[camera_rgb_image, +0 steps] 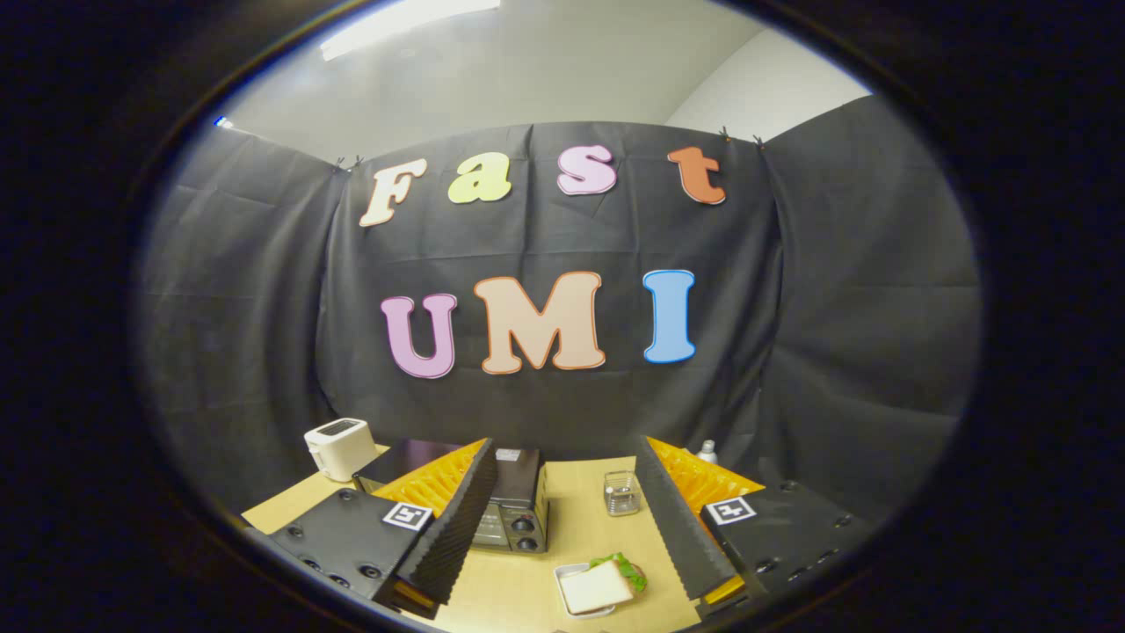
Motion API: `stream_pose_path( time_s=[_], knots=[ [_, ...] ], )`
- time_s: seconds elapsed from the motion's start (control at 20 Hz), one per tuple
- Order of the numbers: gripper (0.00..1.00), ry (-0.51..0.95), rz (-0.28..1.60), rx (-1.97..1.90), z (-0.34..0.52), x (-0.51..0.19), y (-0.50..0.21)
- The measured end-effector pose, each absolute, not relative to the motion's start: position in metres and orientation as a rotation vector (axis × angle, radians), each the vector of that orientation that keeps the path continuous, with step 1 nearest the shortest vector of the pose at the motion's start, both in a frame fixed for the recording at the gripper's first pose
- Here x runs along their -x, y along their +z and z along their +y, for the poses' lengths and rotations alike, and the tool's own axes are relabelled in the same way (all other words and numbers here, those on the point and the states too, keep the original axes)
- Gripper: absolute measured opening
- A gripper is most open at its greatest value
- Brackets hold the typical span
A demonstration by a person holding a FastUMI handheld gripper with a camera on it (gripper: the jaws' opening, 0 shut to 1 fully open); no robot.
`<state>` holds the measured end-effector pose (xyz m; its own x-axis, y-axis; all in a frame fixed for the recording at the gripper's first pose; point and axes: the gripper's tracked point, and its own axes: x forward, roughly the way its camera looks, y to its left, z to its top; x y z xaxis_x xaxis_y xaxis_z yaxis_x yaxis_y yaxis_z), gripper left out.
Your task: Open the toaster oven, put the food inside, and close the toaster oven door.
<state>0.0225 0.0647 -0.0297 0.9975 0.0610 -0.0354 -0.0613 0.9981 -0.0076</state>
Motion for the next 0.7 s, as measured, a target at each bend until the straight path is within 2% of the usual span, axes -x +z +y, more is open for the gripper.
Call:
stream_pose_path(
  time_s=[0.7],
  knots=[
    [0.97,0.125,0.061,-0.013,0.108,-0.048,-0.051]
  ],
)
